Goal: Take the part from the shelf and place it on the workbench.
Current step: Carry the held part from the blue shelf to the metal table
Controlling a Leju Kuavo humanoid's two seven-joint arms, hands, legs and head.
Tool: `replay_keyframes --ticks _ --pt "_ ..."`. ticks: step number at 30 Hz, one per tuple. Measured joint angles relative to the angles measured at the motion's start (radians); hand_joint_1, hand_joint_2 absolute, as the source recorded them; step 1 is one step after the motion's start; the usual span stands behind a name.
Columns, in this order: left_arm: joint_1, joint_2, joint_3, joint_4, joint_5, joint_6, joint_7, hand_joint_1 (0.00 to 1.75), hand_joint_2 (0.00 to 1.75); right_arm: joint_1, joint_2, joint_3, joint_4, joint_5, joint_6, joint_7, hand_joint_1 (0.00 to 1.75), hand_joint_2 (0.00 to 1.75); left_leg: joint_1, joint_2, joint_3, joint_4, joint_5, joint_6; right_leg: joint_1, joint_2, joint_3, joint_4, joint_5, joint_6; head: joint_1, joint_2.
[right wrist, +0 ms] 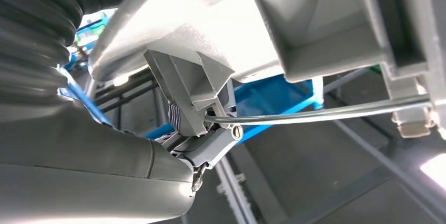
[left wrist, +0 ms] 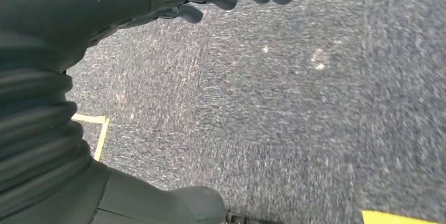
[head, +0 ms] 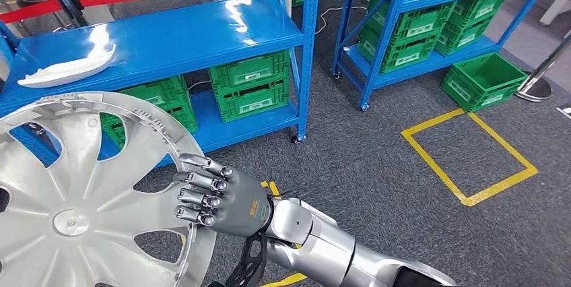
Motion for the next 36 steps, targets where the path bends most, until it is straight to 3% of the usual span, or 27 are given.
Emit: replay_keyframes --ticks 2,4,5,6,7,8,10,12,13,15,17,19,21,22,24,26,28,30,32,34,36 --pt "0.0 -0.001 0.0 0.0 0.0 -0.001 -0.001 0.0 1.75 0.001 0.0 0.001 0.0 0.0 -0.001 0.0 1.75 1.75 0.003 -0.022 -0.005 -0.004 0.009 0.016 -0.003 0.047 -0.025 0.058 -0.042 0.009 0.002 0.0" --pt "-0.001 -0.001 0.0 0.0 -0.002 -0.002 -0.002 0.0 1.75 0.007 -0.002 0.002 0.0 0.001 -0.004 0.0 1.75 1.75 0.003 -0.045 -0.015 -0.003 0.016 0.025 -0.004 0.098 -0.083 0.189 -0.109 0.011 0.005 0.0" --pt "-0.001 -0.001 0.0 0.0 -0.004 -0.002 -0.003 0.0 1.75 0.01 -0.002 0.002 0.0 0.002 -0.005 0.0 1.75 1.75 0.002 -0.058 -0.02 -0.001 0.018 0.027 -0.003 0.107 -0.112 0.249 -0.132 0.01 0.006 0.0" --pt "0.0 -0.001 0.0 0.0 -0.005 -0.002 -0.004 0.0 1.75 0.014 -0.003 0.002 0.0 0.003 -0.006 0.0 1.75 1.75 0.001 -0.072 -0.024 0.002 0.02 0.028 -0.002 0.111 -0.126 0.28 -0.136 0.008 0.006 0.0" --pt "0.001 -0.001 0.0 0.0 -0.006 -0.003 -0.005 0.0 1.75 0.016 -0.003 0.002 0.0 0.004 -0.006 0.0 1.75 1.75 0.0 -0.087 -0.028 0.005 0.021 0.028 -0.002 0.113 -0.123 0.274 -0.12 0.005 0.006 0.0" --pt "0.001 -0.001 0.0 0.0 -0.006 -0.003 -0.007 0.0 1.75 0.018 -0.003 0.002 -0.001 0.005 -0.007 0.0 1.75 1.75 0.0 -0.102 -0.03 0.009 0.021 0.027 -0.002 0.118 -0.099 0.226 -0.088 0.001 0.006 0.0" --pt "0.001 -0.002 0.0 0.0 -0.006 -0.003 -0.009 0.0 1.75 0.02 -0.004 0.002 -0.002 0.007 -0.01 0.0 1.75 1.75 0.0 -0.129 -0.037 0.017 0.022 0.022 -0.003 0.159 -0.035 0.091 -0.03 -0.009 0.006 0.0" --pt "0.0 -0.003 0.0 0.0 -0.007 -0.003 -0.011 0.0 1.75 0.022 -0.004 0.002 -0.006 0.007 -0.014 -0.001 1.75 1.75 0.002 -0.151 -0.048 0.021 0.027 0.009 -0.002 0.196 -0.004 0.019 -0.014 -0.012 0.005 0.0" --pt "0.0 -0.004 0.0 0.0 -0.007 -0.003 -0.011 0.0 1.75 0.023 -0.004 0.002 -0.008 0.008 -0.015 -0.001 1.75 1.75 0.004 -0.162 -0.052 0.02 0.03 0.001 -0.001 0.198 -0.004 0.015 -0.016 -0.013 0.004 0.0" --pt "0.004 -0.003 0.0 0.0 -0.01 -0.004 -0.013 0.0 1.75 0.026 -0.004 0.002 -0.014 0.01 -0.018 -0.001 1.75 1.75 0.007 -0.173 -0.06 0.018 0.036 -0.014 -0.003 0.175 -0.002 0.007 -0.008 -0.021 0.005 0.0" --pt "0.005 -0.001 0.0 0.0 -0.015 -0.005 -0.013 0.0 1.75 0.033 -0.003 0.002 -0.021 0.014 -0.024 -0.002 1.75 1.75 0.004 -0.126 -0.082 0.055 0.012 -0.025 -0.008 0.147 0.003 -0.002 -0.002 -0.031 -0.001 0.0" --pt "0.002 -0.001 -0.001 0.0 -0.023 -0.006 -0.013 0.0 1.75 0.044 -0.003 0.0 -0.029 0.018 -0.032 -0.003 1.75 1.75 0.004 -0.068 -0.131 0.159 -0.046 -0.035 -0.007 0.118 0.004 -0.005 -0.001 -0.038 -0.007 0.0" --pt "0.001 0.0 -0.002 0.0 -0.03 -0.009 -0.011 0.0 1.75 0.057 -0.003 -0.003 -0.035 0.023 -0.036 -0.004 1.75 1.75 0.008 -0.053 -0.174 0.258 -0.082 -0.043 -0.006 0.087 0.003 -0.004 -0.002 -0.039 -0.008 0.0" --pt "0.002 0.001 -0.002 0.0 -0.034 -0.011 -0.009 0.0 1.75 0.064 -0.003 -0.004 -0.037 0.027 -0.037 -0.004 1.75 1.75 0.01 -0.05 -0.176 0.267 -0.077 -0.045 -0.005 0.072 0.003 -0.003 -0.003 -0.039 -0.008 0.0" --pt "0.003 0.003 -0.003 0.0 -0.044 -0.012 -0.003 0.0 1.75 0.076 -0.003 -0.007 -0.044 0.036 -0.039 -0.002 1.75 1.75 0.012 -0.032 -0.119 0.172 -0.022 -0.046 -0.006 0.046 0.003 0.0 -0.006 -0.035 -0.008 0.0" --pt "0.001 0.005 -0.005 0.0 -0.056 -0.013 0.005 0.0 1.75 0.089 -0.003 -0.013 -0.054 0.046 -0.048 0.002 1.75 1.75 0.006 0.005 -0.054 0.055 0.014 -0.034 -0.001 0.025 0.005 0.003 -0.011 -0.026 -0.007 0.0" --pt "0.001 0.007 -0.009 0.0 -0.063 -0.014 0.011 0.0 1.75 0.102 -0.003 -0.019 -0.064 0.053 -0.057 0.007 1.75 1.75 -0.001 0.017 -0.038 0.017 0.016 -0.017 0.004 0.008 0.006 0.004 -0.013 -0.016 -0.005 0.0" --pt "0.005 0.009 -0.011 0.0 -0.066 -0.014 0.013 0.0 1.75 0.111 -0.003 -0.022 -0.07 0.058 -0.059 0.011 1.75 1.75 0.0 -0.003 -0.04 0.013 0.023 -0.003 0.003 -0.004 0.009 0.004 -0.015 -0.004 -0.004 0.0" --pt "0.005 0.01 -0.012 0.0 -0.066 -0.014 0.014 0.0 1.75 0.116 -0.003 -0.024 -0.074 0.061 -0.06 0.012 1.75 1.75 0.004 -0.023 -0.039 0.006 0.029 0.011 -0.002 0.029 -0.001 0.035 -0.04 0.007 -0.003 0.0" --pt "0.002 0.01 -0.015 0.0 -0.066 -0.014 0.014 0.0 1.75 0.123 -0.004 -0.028 -0.076 0.062 -0.06 0.013 1.75 1.75 0.005 -0.046 -0.043 0.004 0.035 0.021 -0.006 0.087 -0.051 0.145 -0.101 0.012 0.0 0.0" --pt "0.001 0.01 -0.018 0.0 -0.066 -0.014 0.015 0.0 1.75 0.131 -0.006 -0.031 -0.076 0.061 -0.061 0.013 1.75 1.75 0.004 -0.072 -0.051 0.008 0.037 0.024 -0.005 0.11 -0.11 0.266 -0.148 0.013 0.002 0.0"
